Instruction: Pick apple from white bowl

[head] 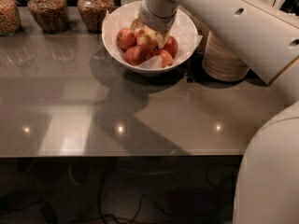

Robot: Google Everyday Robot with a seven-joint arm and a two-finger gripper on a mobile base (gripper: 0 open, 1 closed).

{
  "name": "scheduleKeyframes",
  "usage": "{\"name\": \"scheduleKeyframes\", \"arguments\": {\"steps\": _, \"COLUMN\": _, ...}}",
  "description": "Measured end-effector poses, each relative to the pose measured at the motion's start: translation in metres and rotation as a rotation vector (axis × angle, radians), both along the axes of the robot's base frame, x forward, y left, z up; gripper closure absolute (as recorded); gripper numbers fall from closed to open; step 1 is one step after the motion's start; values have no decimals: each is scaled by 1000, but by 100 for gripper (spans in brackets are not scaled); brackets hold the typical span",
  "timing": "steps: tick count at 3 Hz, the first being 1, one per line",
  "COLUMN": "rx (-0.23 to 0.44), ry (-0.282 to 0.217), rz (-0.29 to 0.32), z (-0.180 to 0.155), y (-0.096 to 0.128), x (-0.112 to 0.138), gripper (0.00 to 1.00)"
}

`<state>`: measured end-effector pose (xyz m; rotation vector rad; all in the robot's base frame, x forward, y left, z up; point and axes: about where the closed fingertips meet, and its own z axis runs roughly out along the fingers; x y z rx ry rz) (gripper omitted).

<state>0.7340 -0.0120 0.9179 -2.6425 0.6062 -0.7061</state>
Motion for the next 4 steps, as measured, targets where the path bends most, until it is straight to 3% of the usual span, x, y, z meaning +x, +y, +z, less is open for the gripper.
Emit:
{"name": "scheduleKeyframes", "arguments": {"steps": 1, "rx": -1, "ry": 7, "rz": -2, "z": -1, "y": 1, "x": 1, "gripper": 40}}
{"name": "scheduleKeyframes", "arguments": {"steps": 4, "rx": -26, "ry": 19, "rz": 9, "z": -1, "y": 8, "x": 0, "gripper": 100}}
